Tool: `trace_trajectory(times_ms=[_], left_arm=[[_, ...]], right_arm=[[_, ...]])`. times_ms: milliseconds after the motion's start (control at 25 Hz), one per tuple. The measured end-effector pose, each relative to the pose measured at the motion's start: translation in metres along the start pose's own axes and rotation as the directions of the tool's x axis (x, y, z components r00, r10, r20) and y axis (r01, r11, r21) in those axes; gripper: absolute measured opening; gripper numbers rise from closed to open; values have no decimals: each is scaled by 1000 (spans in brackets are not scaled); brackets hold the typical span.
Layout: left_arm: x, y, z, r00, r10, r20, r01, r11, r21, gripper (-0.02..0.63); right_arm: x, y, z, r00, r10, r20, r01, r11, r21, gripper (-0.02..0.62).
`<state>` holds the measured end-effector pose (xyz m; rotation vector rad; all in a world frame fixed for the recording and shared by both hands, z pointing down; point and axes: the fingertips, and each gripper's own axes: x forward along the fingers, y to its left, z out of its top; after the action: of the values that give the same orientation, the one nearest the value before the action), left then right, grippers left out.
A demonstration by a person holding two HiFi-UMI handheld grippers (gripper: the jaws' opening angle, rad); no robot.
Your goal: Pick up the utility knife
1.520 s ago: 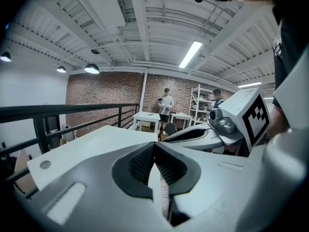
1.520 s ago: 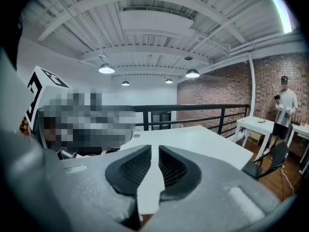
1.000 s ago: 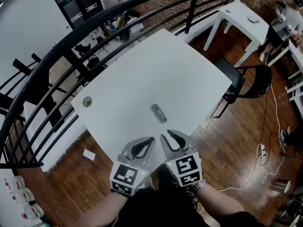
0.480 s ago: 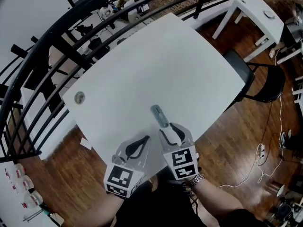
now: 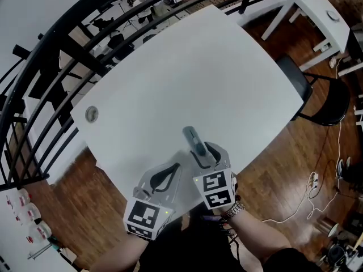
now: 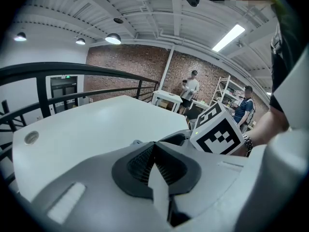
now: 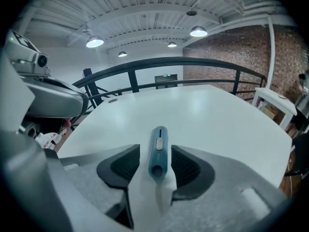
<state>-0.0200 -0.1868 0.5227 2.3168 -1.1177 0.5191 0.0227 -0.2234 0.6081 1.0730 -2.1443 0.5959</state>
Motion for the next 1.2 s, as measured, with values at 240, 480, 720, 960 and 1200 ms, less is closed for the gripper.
trace_trajectory(times_ms=[240,480,720,960,1200], left_arm=[[1,1,-3,1000,5,-9,-5,1000,-8,15],[0,1,-7,1000,5,-18,-5,1000,-15,15],[-6,2,-9,1000,13,-12,-13,1000,0,15],[-13,-4,-3,1000,11,2,-11,1000,20,15],[-22,-11,4,1000,7,27,-8,999,35,15]], right_arm=[[12,0,-9,999,-6,-44,6,1000,-12,184],[19,-2,-15,998,-9,-68,10,1000,10,175],[15,-2,-17,998,-17,-67,18,1000,14,120],[3,-1,-11,999,-25,-40,26,999,24,118],[-14,0,-2,999,-41,-3,41,999,29,118]])
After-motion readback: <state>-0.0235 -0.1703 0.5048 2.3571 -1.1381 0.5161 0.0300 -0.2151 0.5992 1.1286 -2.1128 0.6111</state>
